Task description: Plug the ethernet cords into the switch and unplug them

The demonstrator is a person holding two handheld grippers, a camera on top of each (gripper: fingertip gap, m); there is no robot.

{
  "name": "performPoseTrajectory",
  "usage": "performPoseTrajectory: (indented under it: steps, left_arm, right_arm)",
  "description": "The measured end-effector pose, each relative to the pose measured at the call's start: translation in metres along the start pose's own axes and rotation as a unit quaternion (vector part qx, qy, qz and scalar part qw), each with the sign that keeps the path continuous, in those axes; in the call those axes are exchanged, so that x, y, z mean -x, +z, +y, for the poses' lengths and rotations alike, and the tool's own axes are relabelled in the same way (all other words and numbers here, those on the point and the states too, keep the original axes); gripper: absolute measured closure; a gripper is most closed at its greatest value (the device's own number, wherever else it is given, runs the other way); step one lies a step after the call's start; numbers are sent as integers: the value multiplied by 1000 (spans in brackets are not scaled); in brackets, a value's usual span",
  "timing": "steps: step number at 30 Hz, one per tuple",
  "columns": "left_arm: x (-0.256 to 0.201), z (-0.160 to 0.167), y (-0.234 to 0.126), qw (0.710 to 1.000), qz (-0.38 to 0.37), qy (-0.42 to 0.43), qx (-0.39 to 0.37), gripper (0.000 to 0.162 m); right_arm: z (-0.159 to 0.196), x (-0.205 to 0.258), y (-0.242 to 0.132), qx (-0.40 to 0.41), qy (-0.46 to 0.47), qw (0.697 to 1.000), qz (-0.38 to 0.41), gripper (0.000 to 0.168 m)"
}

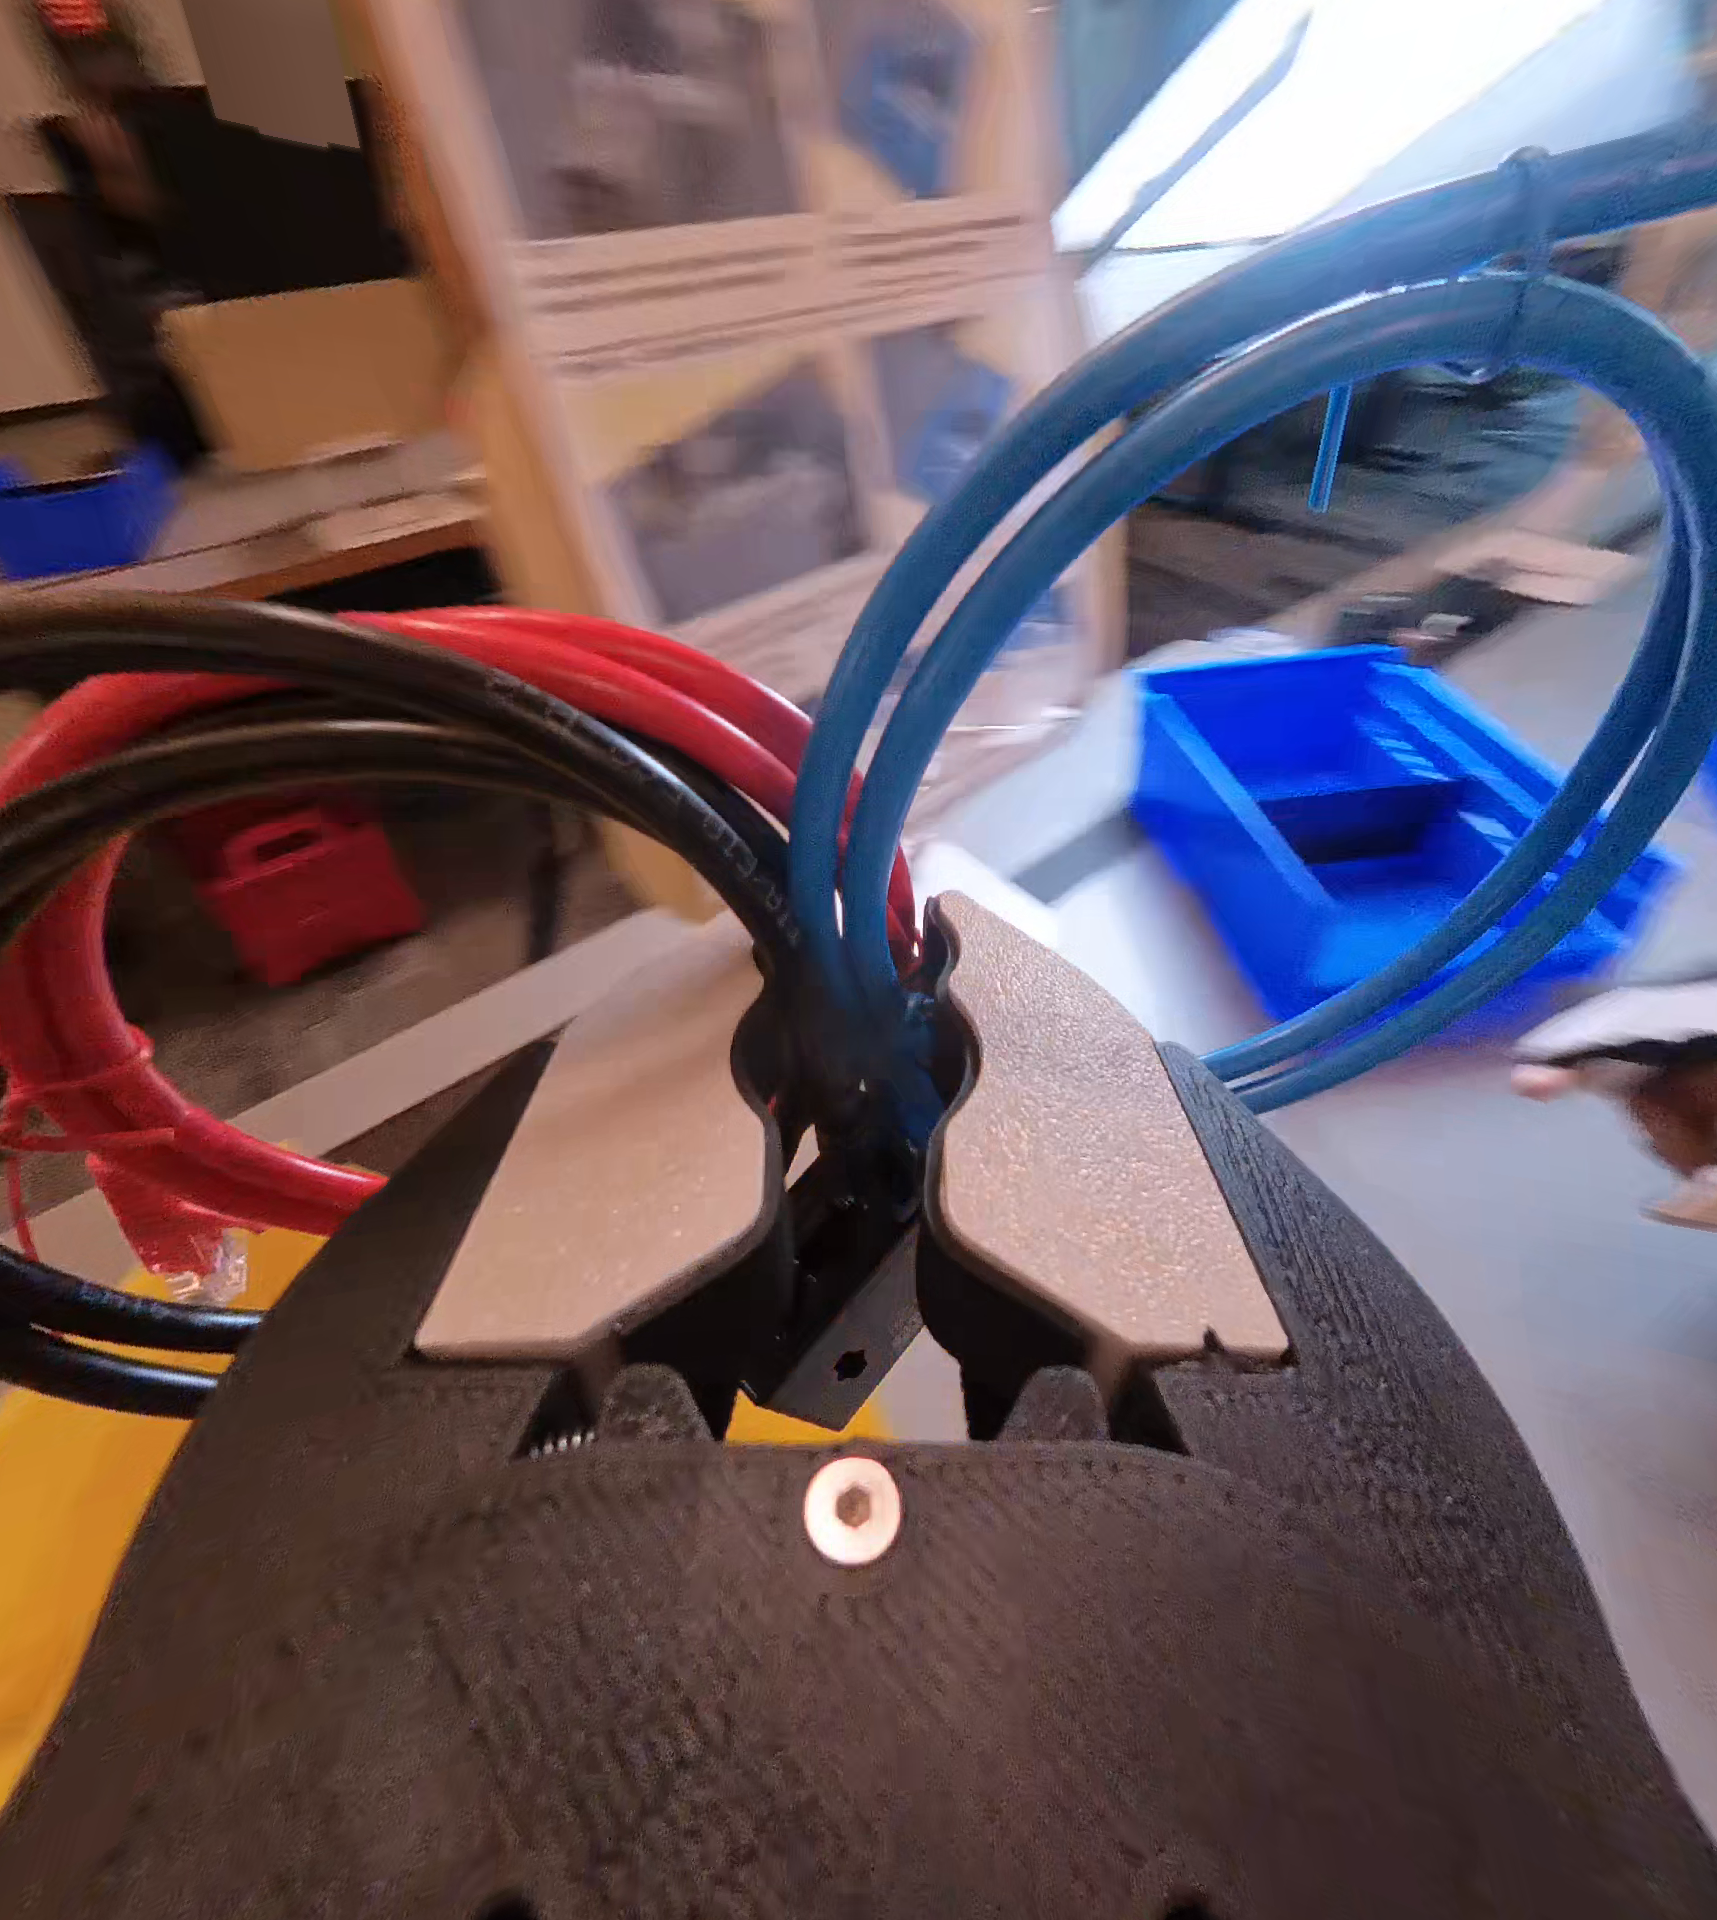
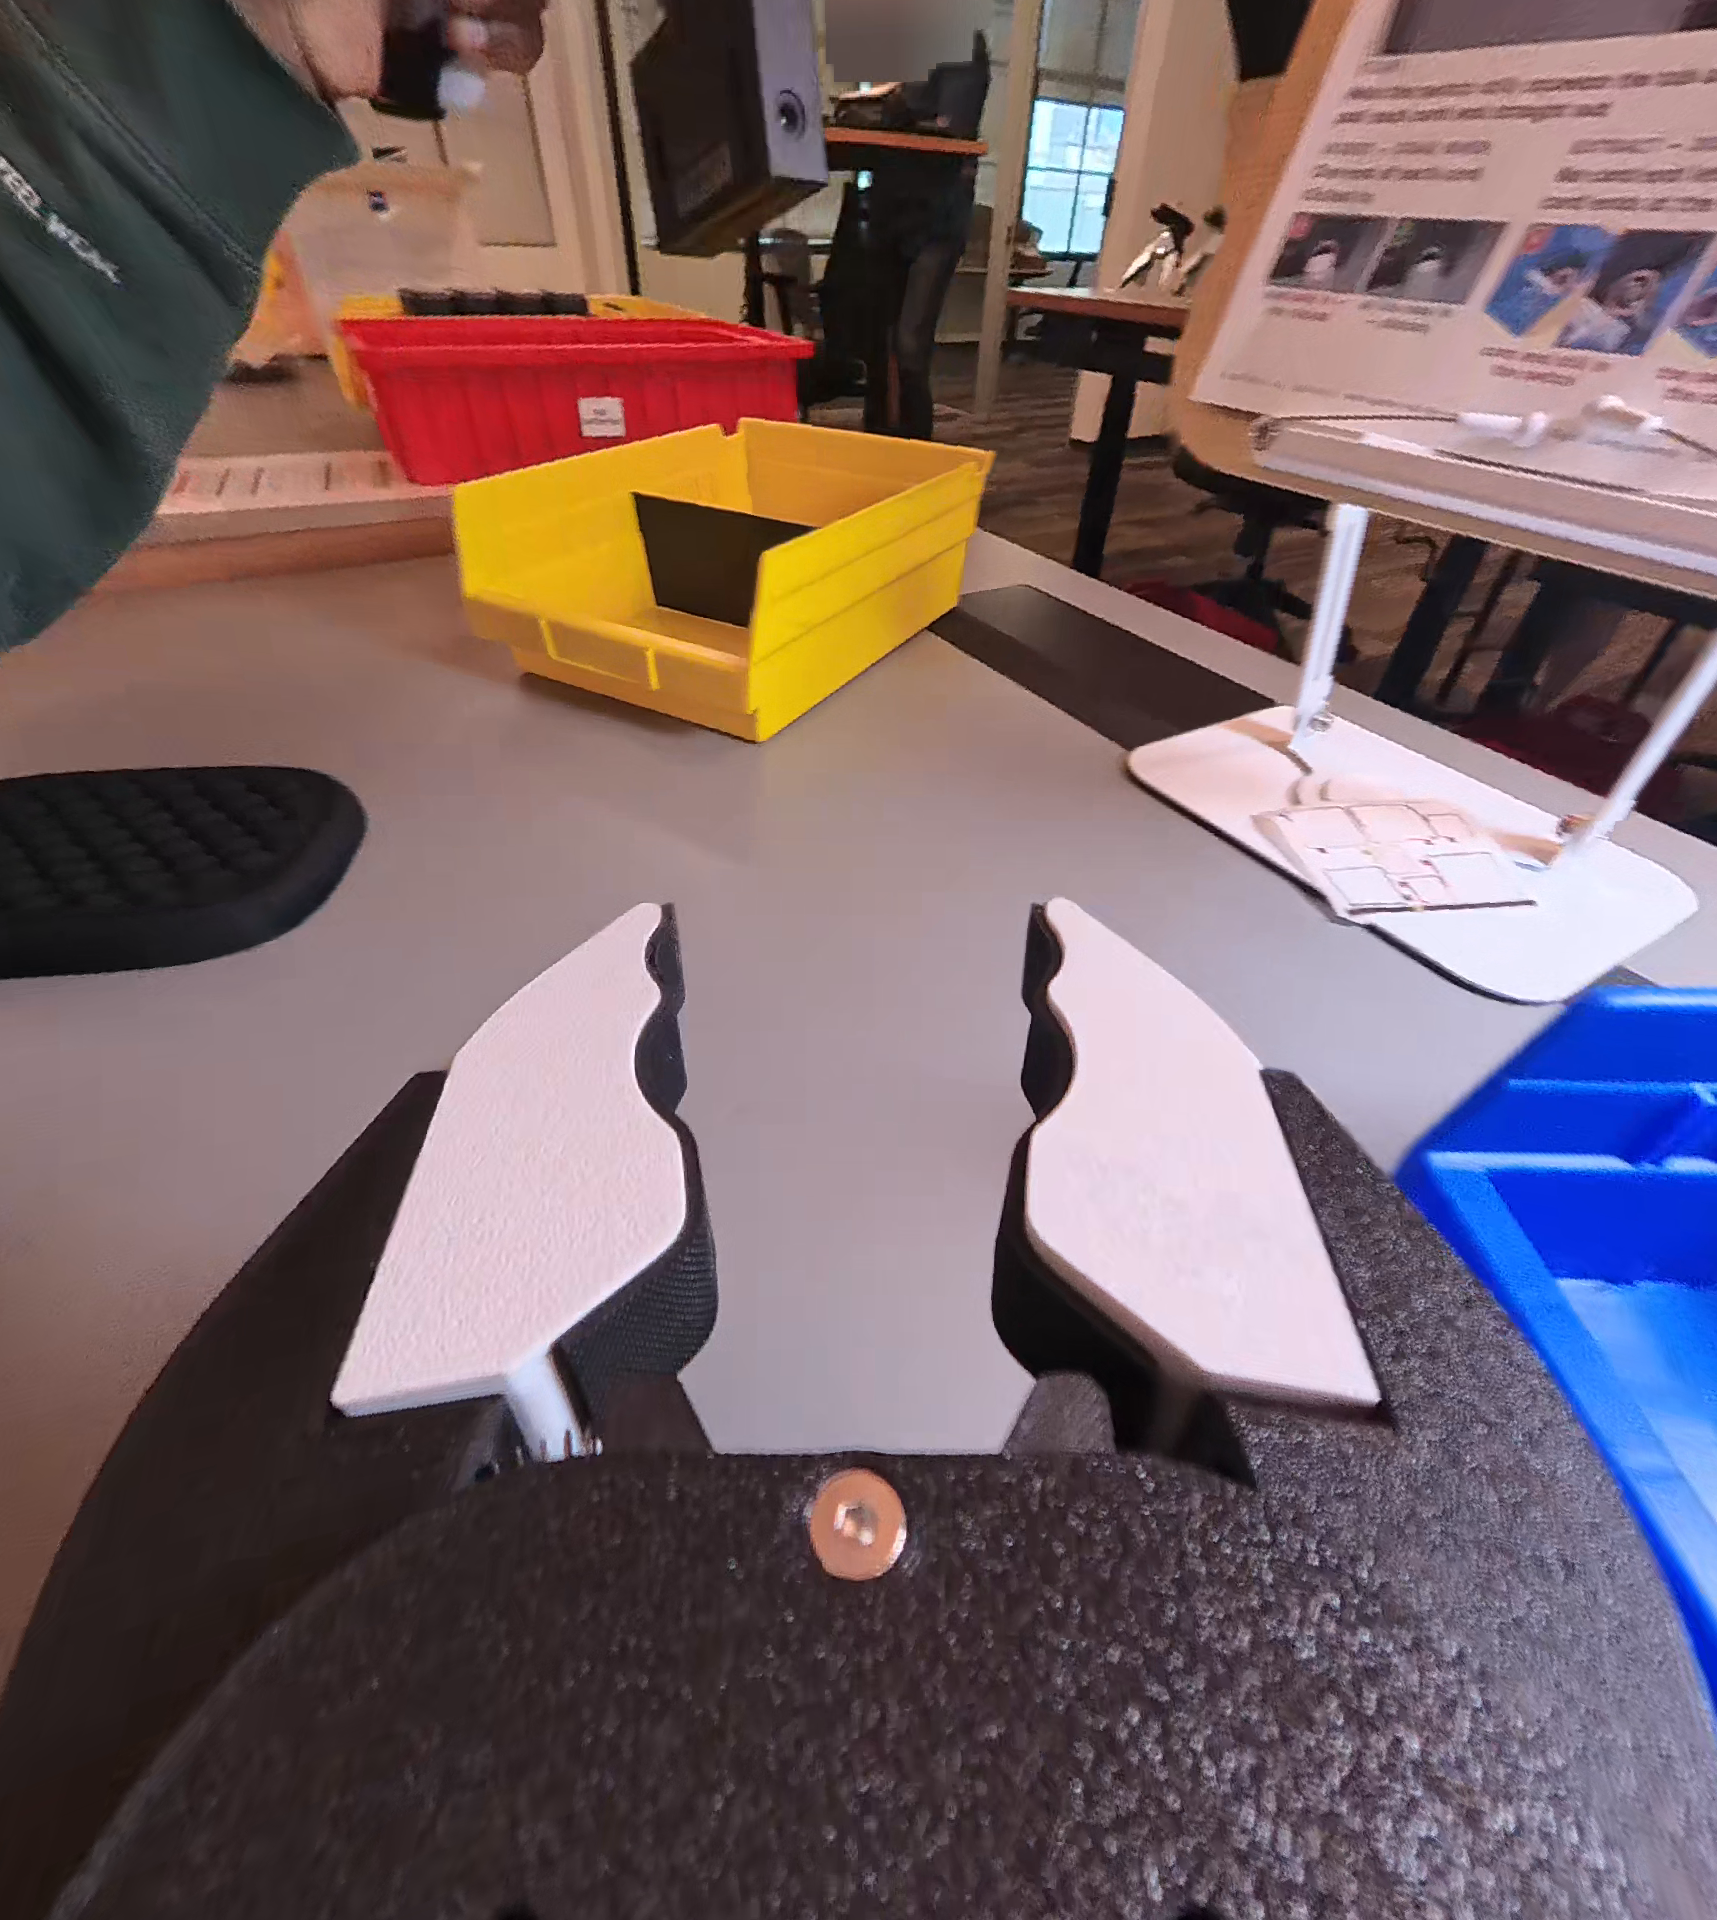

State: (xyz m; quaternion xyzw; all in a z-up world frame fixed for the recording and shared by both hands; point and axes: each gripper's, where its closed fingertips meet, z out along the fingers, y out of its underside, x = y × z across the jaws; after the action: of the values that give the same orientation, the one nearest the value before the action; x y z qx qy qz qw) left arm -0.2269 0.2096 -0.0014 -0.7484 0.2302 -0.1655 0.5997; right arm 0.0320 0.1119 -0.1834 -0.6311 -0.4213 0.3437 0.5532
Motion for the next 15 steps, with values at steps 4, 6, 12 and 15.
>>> performPoseTrajectory:
  steps: [4,6,12,15]
  left_arm:
    - [-127,48,18,987,148,40,38,138]
    - [-174,91,28,975,192,62,89,138]
    - [-231,210,47,927,247,98,263,136]
    - [-235,244,50,903,258,109,327,133]
  right_arm:
    - [-4,30,8,15,-33,999,-24,102]
    - [-15,44,5,0,-33,999,-42,101]
    - [-27,89,-13,-7,54,981,-189,93]
    - [-16,92,-16,36,140,954,-261,85]
